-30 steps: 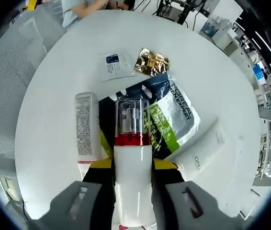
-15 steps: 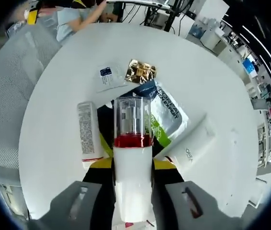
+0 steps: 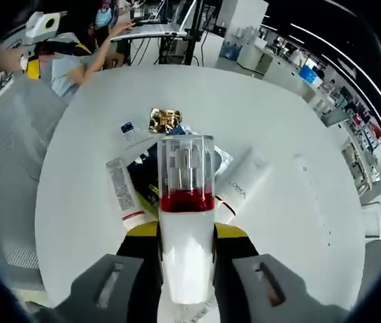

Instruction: Arrange the skincare products in the storage area until every visible bottle or jar stands upright without overlapping.

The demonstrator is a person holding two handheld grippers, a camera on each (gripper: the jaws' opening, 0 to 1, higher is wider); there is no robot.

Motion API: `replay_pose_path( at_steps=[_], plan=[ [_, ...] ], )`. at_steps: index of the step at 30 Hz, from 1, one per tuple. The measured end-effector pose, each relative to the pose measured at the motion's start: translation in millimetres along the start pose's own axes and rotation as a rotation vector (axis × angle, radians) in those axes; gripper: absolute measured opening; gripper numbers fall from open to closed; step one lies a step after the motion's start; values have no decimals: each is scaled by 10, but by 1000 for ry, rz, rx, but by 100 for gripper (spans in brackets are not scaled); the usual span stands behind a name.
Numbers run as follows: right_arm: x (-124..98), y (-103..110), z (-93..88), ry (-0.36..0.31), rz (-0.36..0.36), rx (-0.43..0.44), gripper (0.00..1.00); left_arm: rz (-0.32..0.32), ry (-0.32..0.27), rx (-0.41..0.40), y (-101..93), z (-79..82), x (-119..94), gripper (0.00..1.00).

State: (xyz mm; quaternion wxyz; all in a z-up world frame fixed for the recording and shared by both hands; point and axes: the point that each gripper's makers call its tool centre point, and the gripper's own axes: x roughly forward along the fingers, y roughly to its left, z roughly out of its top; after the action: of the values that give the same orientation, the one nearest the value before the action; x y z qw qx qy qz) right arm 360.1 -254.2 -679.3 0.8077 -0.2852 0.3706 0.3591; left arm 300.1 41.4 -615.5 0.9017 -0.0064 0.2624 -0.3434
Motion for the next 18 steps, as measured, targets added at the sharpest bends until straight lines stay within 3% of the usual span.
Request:
replay_pose_path(
  at_steps=[7, 18],
  plan=[
    [-270, -37, -35, -79, -78, 123, 26, -3, -24, -7, -7, 56, -38, 85],
    [-753, 253, -53, -222, -128, 281, 26, -89, -44, 27, -370, 172, -65, 85]
  ],
)
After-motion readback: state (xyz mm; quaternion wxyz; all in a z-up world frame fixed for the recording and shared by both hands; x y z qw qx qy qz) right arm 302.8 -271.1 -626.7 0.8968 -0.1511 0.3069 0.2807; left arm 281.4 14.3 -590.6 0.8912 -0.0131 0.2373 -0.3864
